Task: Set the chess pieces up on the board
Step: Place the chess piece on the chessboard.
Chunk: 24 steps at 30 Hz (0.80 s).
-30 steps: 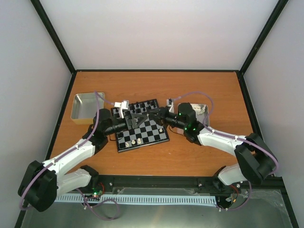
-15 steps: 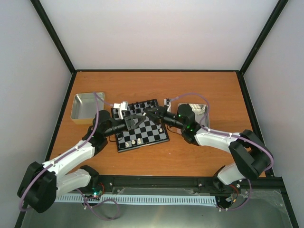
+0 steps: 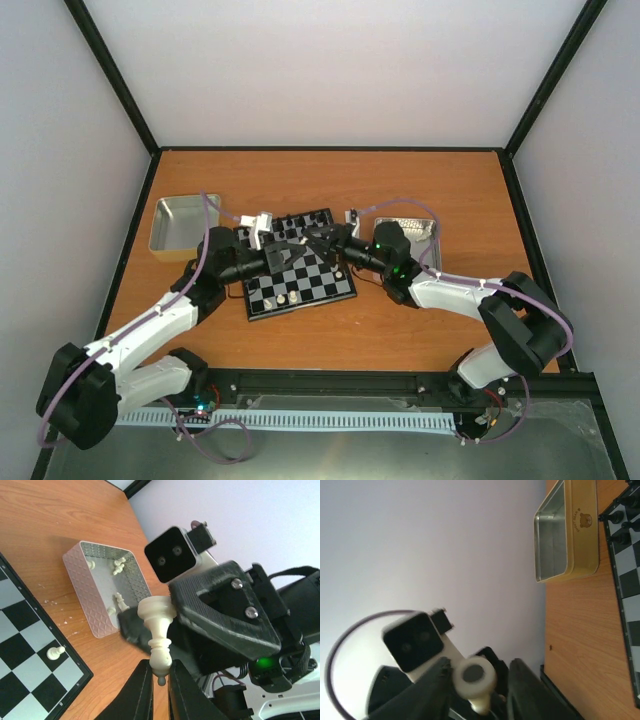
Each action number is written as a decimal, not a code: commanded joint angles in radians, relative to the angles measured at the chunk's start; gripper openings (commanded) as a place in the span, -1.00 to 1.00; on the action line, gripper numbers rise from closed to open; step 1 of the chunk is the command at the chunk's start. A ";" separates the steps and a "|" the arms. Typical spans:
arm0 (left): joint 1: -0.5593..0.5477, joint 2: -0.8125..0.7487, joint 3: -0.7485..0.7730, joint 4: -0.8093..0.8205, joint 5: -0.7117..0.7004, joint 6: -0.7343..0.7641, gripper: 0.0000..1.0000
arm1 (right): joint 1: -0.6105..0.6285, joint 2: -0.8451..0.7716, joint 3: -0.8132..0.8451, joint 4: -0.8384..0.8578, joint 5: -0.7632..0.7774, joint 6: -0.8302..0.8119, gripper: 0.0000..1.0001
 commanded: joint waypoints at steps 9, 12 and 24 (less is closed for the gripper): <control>-0.008 0.147 0.367 -0.819 -0.052 0.358 -0.99 | -0.114 -0.232 -0.010 -0.608 0.230 -0.389 0.36; -0.043 0.222 0.443 -0.966 -0.124 0.425 -0.99 | -0.168 -0.319 0.014 -0.833 0.362 -0.502 0.37; -0.209 0.569 0.867 -1.363 -0.390 0.529 -0.99 | -0.262 -0.599 -0.075 -1.117 0.643 -0.617 0.38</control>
